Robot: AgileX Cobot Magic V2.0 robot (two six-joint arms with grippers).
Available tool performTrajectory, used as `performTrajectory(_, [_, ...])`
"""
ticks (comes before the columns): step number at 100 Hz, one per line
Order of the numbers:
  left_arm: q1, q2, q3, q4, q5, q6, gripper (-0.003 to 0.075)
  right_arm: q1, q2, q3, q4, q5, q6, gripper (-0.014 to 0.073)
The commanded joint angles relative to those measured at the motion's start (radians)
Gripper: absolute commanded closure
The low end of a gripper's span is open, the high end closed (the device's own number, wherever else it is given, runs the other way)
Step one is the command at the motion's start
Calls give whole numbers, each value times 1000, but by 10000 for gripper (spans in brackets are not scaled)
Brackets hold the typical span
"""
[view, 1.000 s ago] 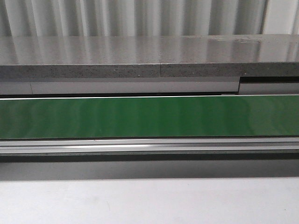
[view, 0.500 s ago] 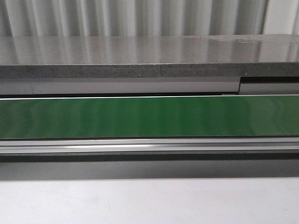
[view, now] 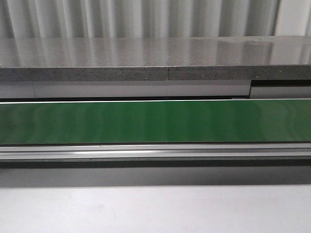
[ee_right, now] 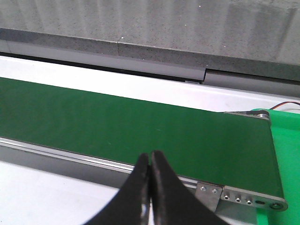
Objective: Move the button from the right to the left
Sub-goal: 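Open the left gripper to drop the button into the blue tray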
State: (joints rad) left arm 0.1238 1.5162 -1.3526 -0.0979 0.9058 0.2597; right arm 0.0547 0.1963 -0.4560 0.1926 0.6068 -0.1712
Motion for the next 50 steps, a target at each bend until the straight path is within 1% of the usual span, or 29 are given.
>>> performTrajectory(1, [-47,-101,40,-50,-95,-14,740,1,9,-24,8,-77,-8,661])
performTrajectory(18, [-117,-240,187,-93,-216,-14,740,1,9,-24,8,-77,-8,661])
performTrajectory(50, [-189,-520,408,-101,-332,-14,740,1,9,-24,8,-77,-8,661])
